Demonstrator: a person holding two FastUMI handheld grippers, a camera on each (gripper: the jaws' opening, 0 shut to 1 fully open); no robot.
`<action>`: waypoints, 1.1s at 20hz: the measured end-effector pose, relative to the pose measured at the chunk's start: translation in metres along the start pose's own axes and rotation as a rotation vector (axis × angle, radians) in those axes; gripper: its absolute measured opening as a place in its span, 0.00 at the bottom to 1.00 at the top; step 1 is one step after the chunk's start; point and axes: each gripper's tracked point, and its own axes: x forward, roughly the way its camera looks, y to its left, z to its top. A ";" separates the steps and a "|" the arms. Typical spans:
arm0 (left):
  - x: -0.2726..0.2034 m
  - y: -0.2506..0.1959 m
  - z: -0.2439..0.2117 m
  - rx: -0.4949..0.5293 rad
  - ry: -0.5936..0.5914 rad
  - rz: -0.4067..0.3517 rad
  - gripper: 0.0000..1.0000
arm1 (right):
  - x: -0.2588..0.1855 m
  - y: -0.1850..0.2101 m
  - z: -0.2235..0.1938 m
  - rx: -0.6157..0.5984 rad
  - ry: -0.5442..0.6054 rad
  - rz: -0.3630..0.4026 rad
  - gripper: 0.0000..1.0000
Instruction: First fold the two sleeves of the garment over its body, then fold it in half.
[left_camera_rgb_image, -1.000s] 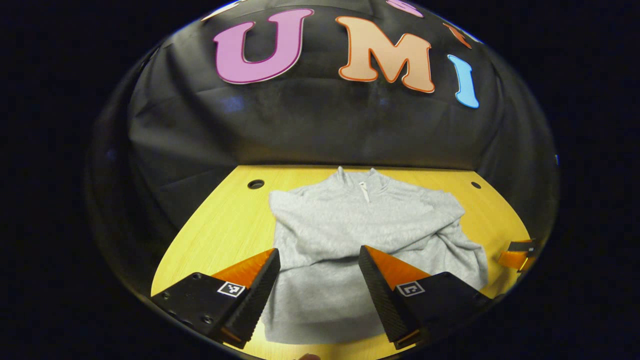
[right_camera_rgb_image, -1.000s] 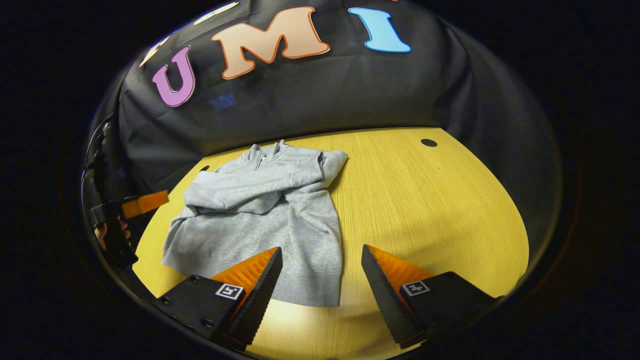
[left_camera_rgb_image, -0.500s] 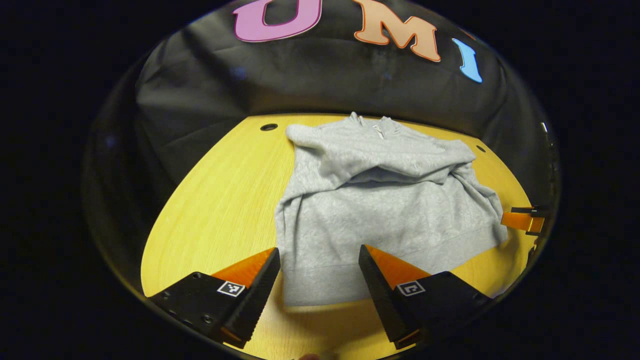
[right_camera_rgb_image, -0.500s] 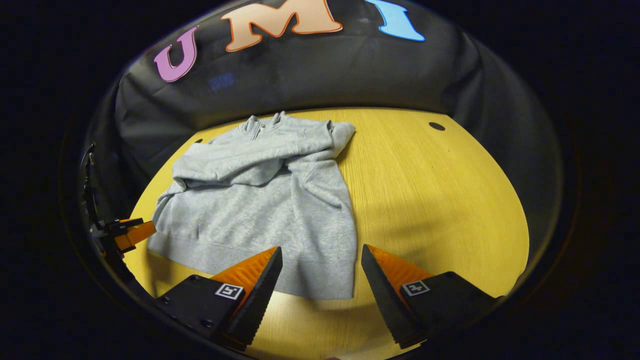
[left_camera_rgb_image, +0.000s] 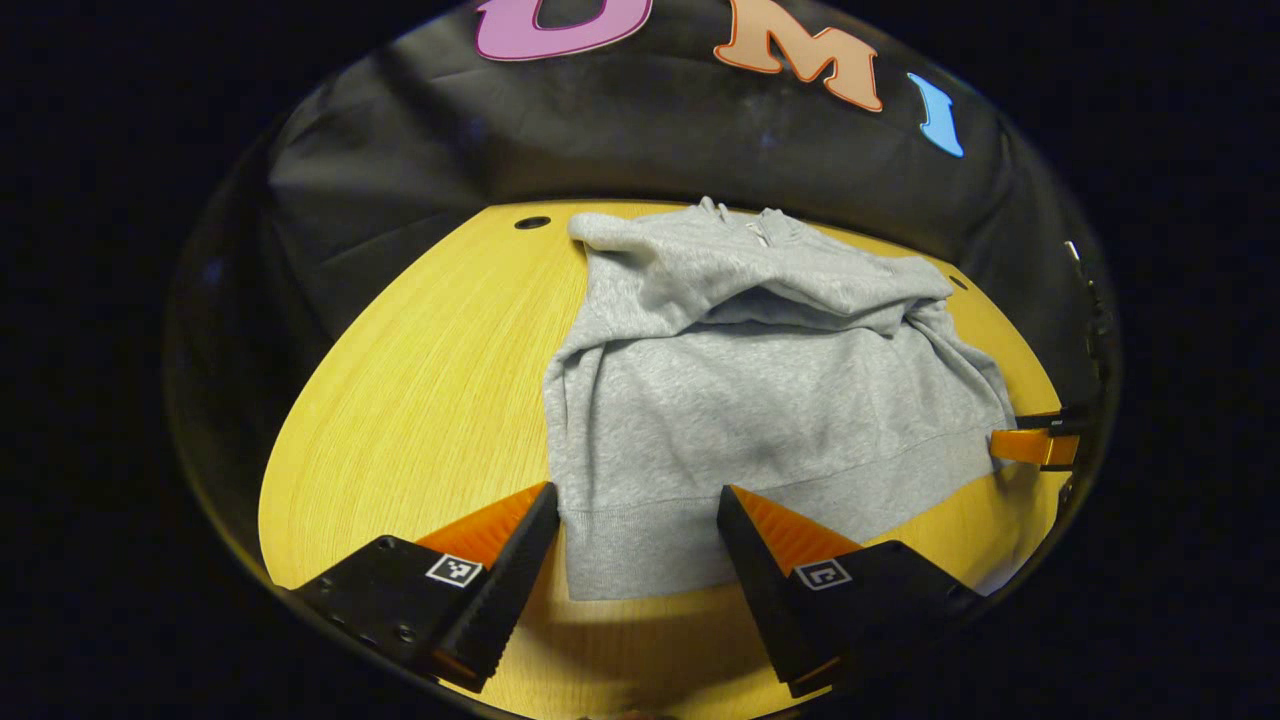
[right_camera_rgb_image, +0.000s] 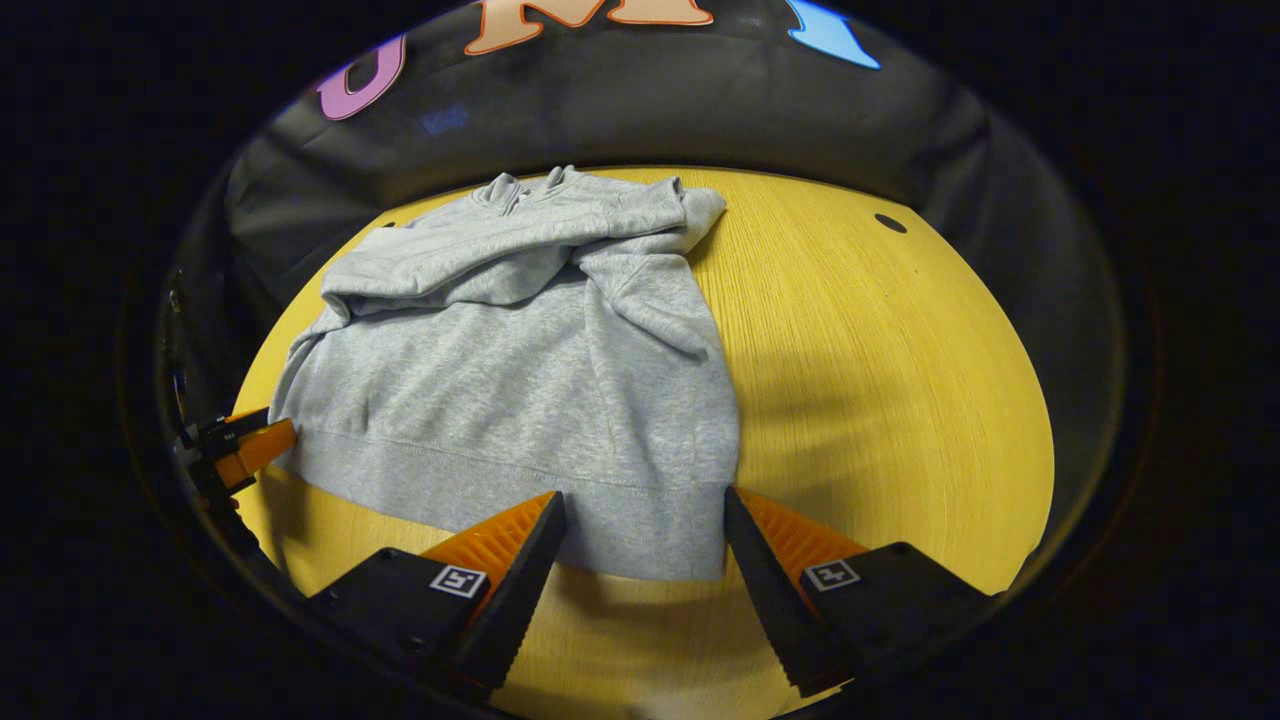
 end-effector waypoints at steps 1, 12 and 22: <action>0.000 0.000 -0.001 -0.003 0.002 0.003 0.97 | 0.000 0.000 0.000 -0.005 0.003 -0.001 0.99; 0.006 -0.027 0.010 0.022 -0.002 -0.119 0.22 | 0.001 0.024 0.001 0.058 0.127 0.082 0.19; 0.002 -0.029 0.008 0.015 0.097 -0.181 0.00 | -0.010 0.021 0.008 0.066 0.151 0.152 0.04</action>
